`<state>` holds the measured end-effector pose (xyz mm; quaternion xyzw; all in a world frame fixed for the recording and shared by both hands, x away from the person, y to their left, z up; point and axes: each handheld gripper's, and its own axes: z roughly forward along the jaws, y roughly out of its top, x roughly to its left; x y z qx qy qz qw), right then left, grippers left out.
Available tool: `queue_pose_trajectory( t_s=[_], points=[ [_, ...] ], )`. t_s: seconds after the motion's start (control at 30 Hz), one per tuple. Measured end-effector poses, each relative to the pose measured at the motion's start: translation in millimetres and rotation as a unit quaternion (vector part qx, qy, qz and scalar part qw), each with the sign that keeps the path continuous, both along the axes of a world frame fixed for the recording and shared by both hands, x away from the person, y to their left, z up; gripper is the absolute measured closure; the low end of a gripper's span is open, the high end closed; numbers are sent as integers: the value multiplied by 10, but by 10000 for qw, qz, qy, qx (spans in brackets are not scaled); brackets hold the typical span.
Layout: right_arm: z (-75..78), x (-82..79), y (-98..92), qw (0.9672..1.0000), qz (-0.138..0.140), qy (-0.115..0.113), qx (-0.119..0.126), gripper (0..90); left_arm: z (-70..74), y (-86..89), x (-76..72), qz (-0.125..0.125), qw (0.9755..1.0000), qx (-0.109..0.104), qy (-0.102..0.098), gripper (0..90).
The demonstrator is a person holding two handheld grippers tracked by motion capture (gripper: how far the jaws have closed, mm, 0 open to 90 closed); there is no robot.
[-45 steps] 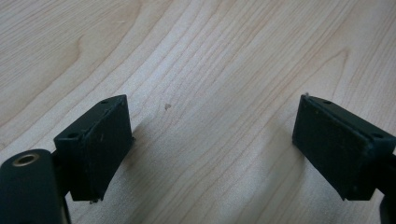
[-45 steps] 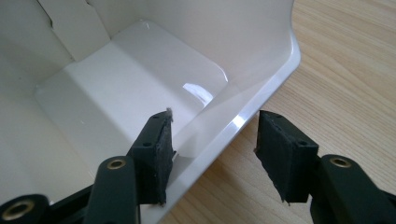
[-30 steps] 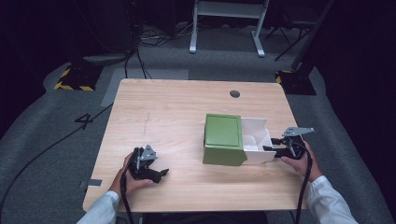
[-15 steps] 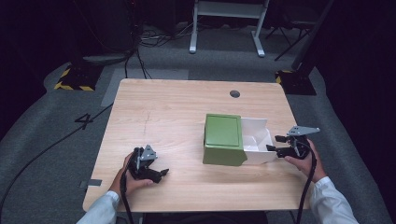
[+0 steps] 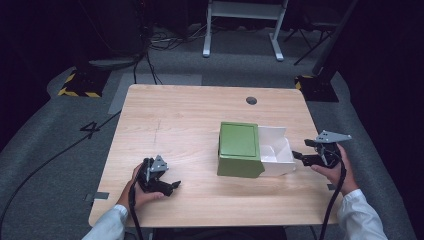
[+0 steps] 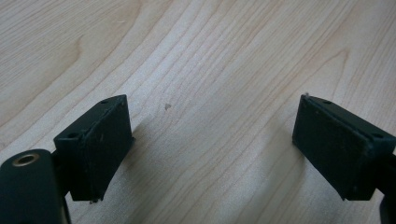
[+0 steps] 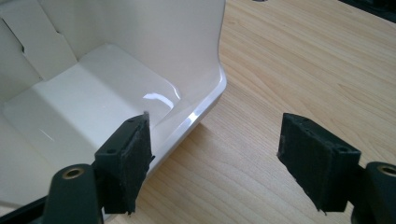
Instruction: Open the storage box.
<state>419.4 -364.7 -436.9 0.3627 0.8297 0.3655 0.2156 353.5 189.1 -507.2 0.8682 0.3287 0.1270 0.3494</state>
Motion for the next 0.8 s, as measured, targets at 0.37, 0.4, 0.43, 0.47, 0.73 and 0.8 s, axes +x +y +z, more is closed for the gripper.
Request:
queue_pose_trajectory(
  t_s=[0.37, 0.4, 0.43, 0.47, 0.73, 0.8],
  points=[
    [60, -133, -56, 9997, 95, 22, -240, 251, 0, 0, 0, 0, 10000, 3, 1, 122],
    [54, -152, -54, 9995, 126, 20, -297, 248, 0, 0, 0, 0, 10000, 1, -1, 122],
    [38, -193, -56, 9992, 171, 45, -365, 247, 0, 0, 0, 0, 10000, 3, 0, 122],
    [38, -193, -56, 9992, 171, 45, -365, 247, 1, 1, 1, -4, 10000, 12, -8, 122],
    [-51, -341, -116, 9989, 249, 105, -388, 240, 2, 1, 1, -4, 10000, 13, -5, 122],
    [-75, -385, -134, 9989, 271, 118, -372, 238, 1, 1, 1, -4, 10000, 13, -6, 122]
  ],
)
